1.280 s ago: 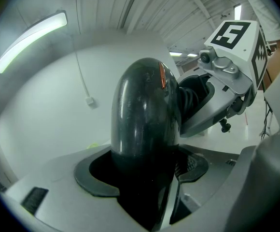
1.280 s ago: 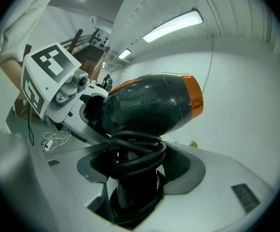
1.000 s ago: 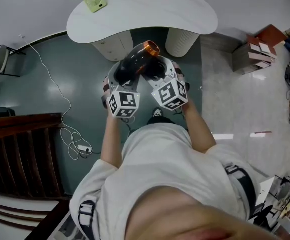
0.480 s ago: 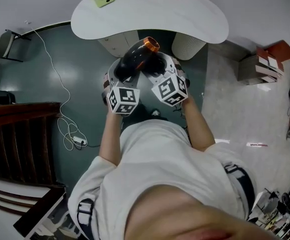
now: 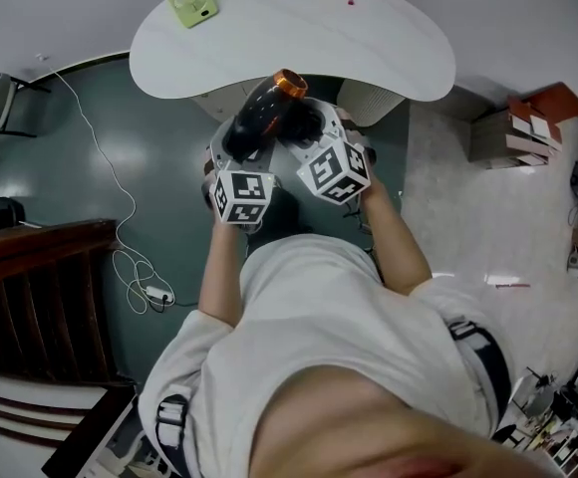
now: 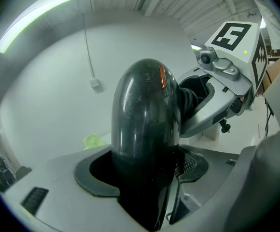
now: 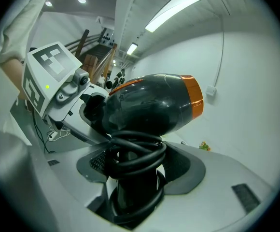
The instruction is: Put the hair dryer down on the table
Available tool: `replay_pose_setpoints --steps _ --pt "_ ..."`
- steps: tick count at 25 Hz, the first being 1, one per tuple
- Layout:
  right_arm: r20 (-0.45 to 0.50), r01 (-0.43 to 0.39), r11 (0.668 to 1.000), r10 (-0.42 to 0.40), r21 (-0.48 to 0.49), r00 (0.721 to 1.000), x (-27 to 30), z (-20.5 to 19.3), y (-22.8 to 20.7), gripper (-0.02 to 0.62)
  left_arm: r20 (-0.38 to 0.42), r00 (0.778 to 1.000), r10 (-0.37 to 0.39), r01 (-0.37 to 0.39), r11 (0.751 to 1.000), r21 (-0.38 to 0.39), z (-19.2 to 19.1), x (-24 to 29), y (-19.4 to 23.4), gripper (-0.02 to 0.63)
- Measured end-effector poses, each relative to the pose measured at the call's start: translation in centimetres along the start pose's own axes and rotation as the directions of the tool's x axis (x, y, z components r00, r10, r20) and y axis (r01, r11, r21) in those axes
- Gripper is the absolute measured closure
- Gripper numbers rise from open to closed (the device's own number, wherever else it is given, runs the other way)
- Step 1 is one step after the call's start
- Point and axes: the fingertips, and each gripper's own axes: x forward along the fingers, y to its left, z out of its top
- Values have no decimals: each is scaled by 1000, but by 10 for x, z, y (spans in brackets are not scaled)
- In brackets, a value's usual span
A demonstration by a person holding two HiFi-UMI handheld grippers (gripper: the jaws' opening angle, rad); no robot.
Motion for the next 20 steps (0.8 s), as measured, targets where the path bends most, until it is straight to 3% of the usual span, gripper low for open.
replay_pose_setpoints --steps 20 --pt "-186 -123 992 124 16 975 171 -5 -106 311 -92 989 -112 93 978 -189 -19 152 117 279"
